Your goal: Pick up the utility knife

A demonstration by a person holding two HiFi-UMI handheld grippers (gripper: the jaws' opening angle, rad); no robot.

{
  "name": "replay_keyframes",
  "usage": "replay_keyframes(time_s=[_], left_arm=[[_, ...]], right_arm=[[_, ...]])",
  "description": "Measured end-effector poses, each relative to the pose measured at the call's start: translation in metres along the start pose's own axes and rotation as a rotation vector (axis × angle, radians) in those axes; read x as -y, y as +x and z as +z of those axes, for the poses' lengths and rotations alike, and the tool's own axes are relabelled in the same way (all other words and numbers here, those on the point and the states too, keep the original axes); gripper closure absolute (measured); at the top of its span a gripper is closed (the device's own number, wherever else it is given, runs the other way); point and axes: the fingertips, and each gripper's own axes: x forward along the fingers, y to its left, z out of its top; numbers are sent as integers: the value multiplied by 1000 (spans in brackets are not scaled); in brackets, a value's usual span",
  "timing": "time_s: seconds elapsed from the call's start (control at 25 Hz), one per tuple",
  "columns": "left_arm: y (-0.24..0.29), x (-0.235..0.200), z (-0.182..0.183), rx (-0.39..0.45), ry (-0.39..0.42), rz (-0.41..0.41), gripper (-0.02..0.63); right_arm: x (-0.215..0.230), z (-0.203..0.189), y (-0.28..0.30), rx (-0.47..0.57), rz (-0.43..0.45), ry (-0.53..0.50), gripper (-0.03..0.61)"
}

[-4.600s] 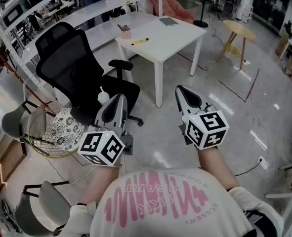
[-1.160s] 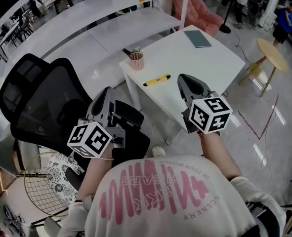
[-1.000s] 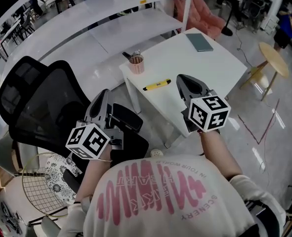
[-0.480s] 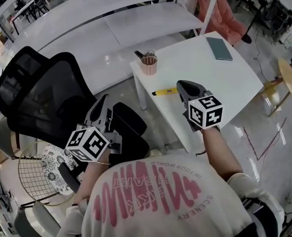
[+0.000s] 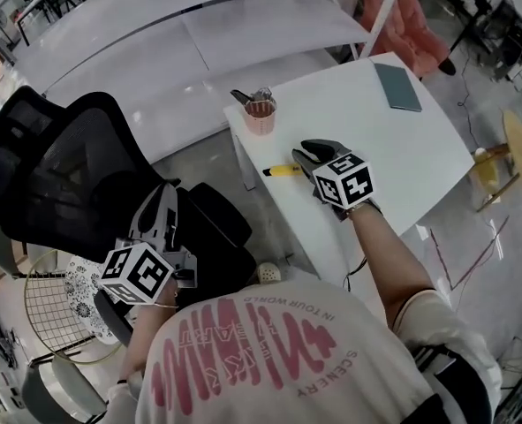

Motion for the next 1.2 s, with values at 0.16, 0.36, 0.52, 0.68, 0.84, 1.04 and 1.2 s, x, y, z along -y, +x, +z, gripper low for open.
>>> replay_keyframes(time_s=[0.16, 0.36, 0.52, 0.68, 0.84, 1.04, 1.2], left_arm=[[4, -12, -8, -22, -19, 38, 589], [12, -24, -15, -33, -32, 66, 589], [16, -32, -17, -32, -43, 80, 589], [18, -40, -21, -35, -54, 84, 589], [20, -41, -27, -48, -64, 88, 589], [20, -45, -31, -55, -67, 102, 589], [18, -46, -31, -57, -69, 112, 589]], right_arm=[[7, -28, 28, -155, 95, -103, 423], [10, -59, 53, -302, 178, -268, 399], [5, -75, 65, -384, 244, -303, 373], [5, -91, 74, -470, 288, -341, 328], [7, -104, 76, -528, 321, -358, 328], [8, -112, 81, -553, 326, -376, 324], [9, -113, 84, -560, 340, -386, 316]])
